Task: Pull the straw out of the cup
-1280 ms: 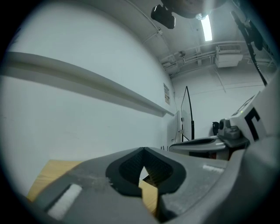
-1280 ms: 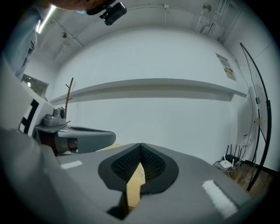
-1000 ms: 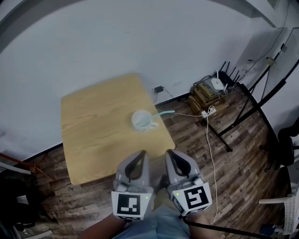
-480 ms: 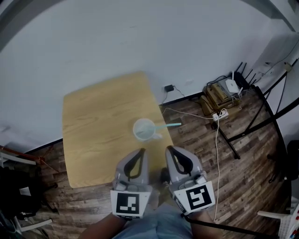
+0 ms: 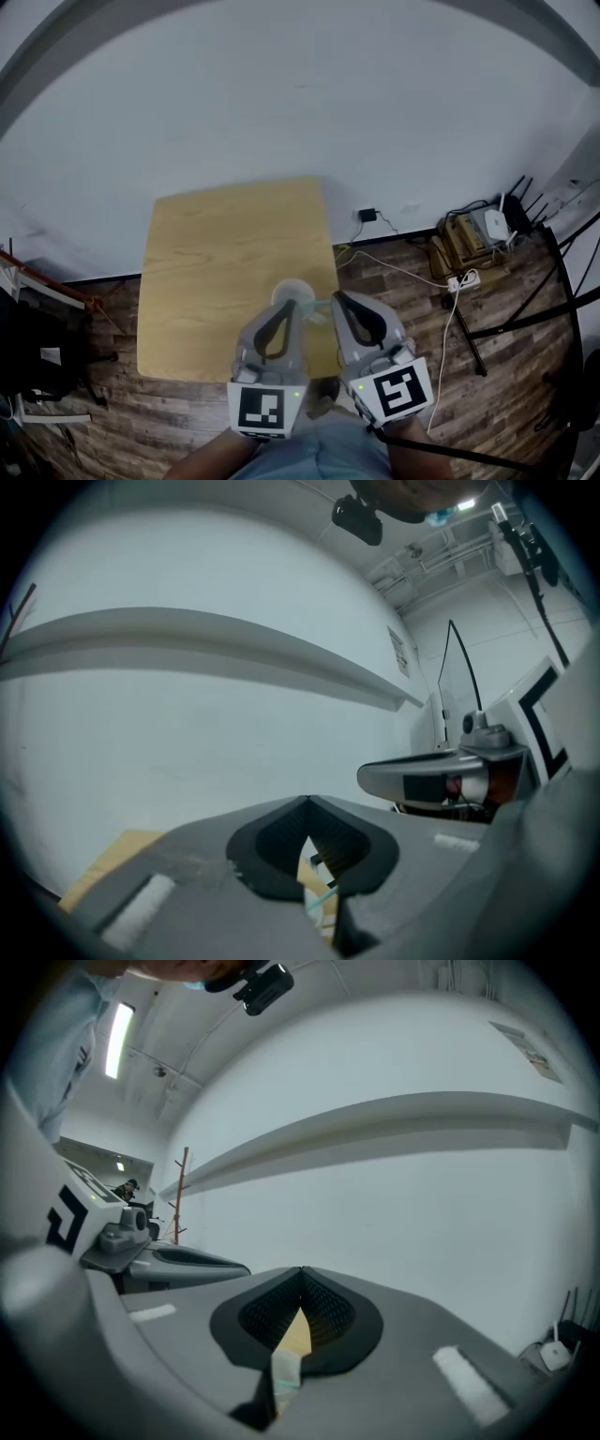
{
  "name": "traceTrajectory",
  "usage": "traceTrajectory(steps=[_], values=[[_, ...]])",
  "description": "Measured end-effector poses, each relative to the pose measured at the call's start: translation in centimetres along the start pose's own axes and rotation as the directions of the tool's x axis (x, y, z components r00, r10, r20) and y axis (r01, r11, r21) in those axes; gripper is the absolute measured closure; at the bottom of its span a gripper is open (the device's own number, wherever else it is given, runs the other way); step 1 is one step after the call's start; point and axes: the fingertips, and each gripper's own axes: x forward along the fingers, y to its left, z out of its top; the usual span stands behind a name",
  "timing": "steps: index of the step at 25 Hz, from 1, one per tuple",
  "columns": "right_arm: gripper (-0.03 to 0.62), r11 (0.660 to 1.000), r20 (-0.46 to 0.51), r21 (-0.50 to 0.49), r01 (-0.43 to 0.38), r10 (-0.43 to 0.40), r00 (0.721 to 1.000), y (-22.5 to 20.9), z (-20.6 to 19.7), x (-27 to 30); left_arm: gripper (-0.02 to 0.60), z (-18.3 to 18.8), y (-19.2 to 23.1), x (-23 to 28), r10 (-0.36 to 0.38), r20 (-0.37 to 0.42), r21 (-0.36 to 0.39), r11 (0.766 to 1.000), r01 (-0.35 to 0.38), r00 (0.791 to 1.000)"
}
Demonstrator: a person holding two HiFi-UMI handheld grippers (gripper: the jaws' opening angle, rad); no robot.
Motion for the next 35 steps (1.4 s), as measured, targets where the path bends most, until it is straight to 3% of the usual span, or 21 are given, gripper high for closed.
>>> traceTrajectory(steps=[4, 10, 20, 22, 27, 31, 35], values=[[0.586, 0.991, 0.037, -0.057, -0.118, 0.120, 0.992, 0.3, 1.3, 0.9, 0.561, 1.0, 0.3, 0.8, 0.074, 0.030, 0.000, 0.997, -0.074, 0.997], [0.586, 0.983, 0.038, -0.063, -0.170, 0.173, 0.984, 0.3, 1.3, 2.0, 0.561, 1.2, 1.6, 0.7, 0.143, 0.039, -0.010, 0.990, -0.143, 0.989], [0.583, 0.973, -0.051, -0.070, -0.219, 0.216, 0.975, -0.9, -0.8, 5.0, 0.561, -0.8, 4.4, 2.9, 0.157, -0.025, -0.064, 0.985, -0.159, 0.987], [0.539, 0.968, -0.063, -0.058, -0.242, 0.239, 0.969, -1.0, -1.4, 5.4, 0.561, -1.5, 4.7, 3.4, 0.151, -0.045, -0.077, 0.985, -0.154, 0.987], [0.479, 0.940, -0.104, -0.057, -0.335, 0.328, 0.939, 0.0, -3.2, 6.8, 0.561, -4.1, 5.7, 4.6, 0.142, -0.119, -0.122, 0.980, -0.156, 0.983], [0.453, 0.912, -0.215, -0.084, -0.401, 0.377, 0.901, 0.4, -6.4, 7.0, 0.561, -6.3, 5.7, 5.2, 0.122, -0.169, -0.167, 0.974, -0.150, 0.978], [0.453, 0.898, -0.324, -0.110, -0.425, 0.372, 0.870, -0.3, -10.0, 6.8, 0.561, -8.5, 5.5, 5.7, 0.104, -0.222, -0.203, 0.968, -0.151, 0.969]])
